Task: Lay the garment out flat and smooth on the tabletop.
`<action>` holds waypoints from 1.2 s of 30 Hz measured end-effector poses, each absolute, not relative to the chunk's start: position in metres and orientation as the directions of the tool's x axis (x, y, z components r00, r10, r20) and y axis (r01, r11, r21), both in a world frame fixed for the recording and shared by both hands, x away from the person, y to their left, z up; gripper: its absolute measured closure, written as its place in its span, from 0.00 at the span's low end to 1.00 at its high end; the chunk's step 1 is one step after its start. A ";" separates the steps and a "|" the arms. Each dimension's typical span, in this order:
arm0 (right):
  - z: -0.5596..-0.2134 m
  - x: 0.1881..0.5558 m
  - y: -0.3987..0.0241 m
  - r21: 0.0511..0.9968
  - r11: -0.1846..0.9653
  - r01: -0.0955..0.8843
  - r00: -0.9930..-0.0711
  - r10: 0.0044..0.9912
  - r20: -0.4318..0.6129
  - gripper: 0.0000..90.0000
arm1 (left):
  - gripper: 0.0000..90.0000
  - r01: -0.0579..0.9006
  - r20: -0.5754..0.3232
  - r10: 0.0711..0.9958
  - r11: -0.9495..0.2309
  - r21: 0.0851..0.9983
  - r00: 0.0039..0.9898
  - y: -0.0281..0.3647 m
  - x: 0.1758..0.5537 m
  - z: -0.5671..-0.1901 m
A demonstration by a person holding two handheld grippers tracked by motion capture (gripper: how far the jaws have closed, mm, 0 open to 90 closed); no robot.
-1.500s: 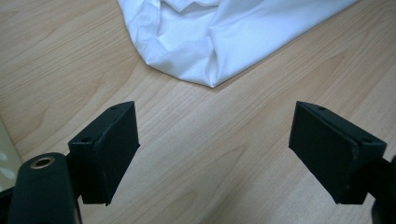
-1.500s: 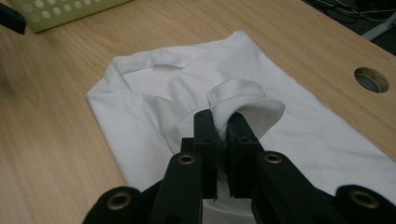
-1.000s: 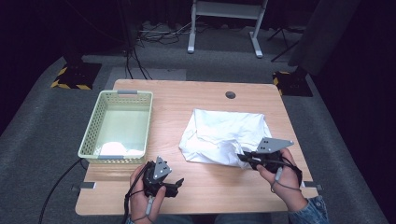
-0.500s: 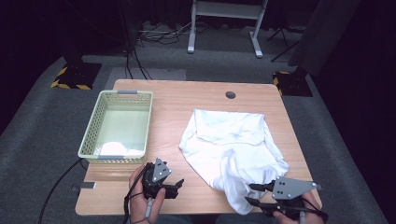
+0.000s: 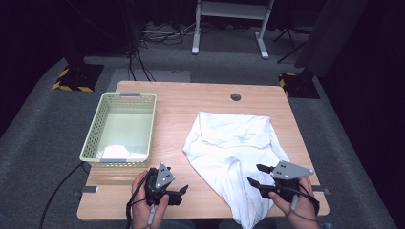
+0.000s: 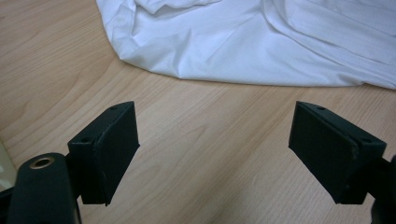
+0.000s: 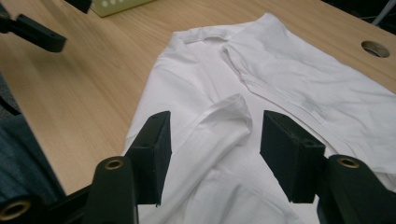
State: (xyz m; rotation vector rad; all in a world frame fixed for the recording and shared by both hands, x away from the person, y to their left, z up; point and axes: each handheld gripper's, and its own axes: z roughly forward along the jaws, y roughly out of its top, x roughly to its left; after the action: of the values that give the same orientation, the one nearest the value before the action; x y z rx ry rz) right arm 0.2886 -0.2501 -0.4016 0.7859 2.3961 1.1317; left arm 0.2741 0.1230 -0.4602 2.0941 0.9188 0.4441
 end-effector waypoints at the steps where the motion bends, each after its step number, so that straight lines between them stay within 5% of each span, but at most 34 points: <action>1: -0.404 0.293 -0.248 0.785 0.524 0.330 -0.771 0.629 -0.095 0.49 | 0.17 0.460 0.003 0.738 -0.424 0.780 0.675 0.124 0.273 -0.460; 22: -0.458 0.373 -0.204 0.690 0.587 0.424 -0.765 0.640 -0.075 0.45 | 0.17 0.485 0.006 0.780 -0.395 0.780 0.626 0.147 0.255 -0.460; 23: -0.460 0.376 -0.202 0.683 0.593 0.426 -0.766 0.639 -0.076 0.49 | 0.17 0.486 0.007 0.780 -0.397 0.779 0.626 0.147 0.255 -0.460; 28: -0.463 0.380 -0.195 0.653 0.649 0.390 -0.814 0.575 -0.084 0.97 | 0.17 0.483 0.006 0.775 -0.399 0.779 0.632 0.147 0.256 -0.460; 36: -0.439 0.358 -0.186 0.708 0.625 0.328 -0.841 0.535 -0.082 0.98 | 0.17 0.478 0.003 0.776 -0.392 0.786 0.631 0.147 0.257 -0.459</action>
State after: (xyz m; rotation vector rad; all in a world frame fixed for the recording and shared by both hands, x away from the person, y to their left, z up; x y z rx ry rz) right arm 0.3580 -0.1860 -0.4393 0.6993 2.5652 1.0348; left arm 0.2568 0.1469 -0.4587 2.0619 0.9786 0.4790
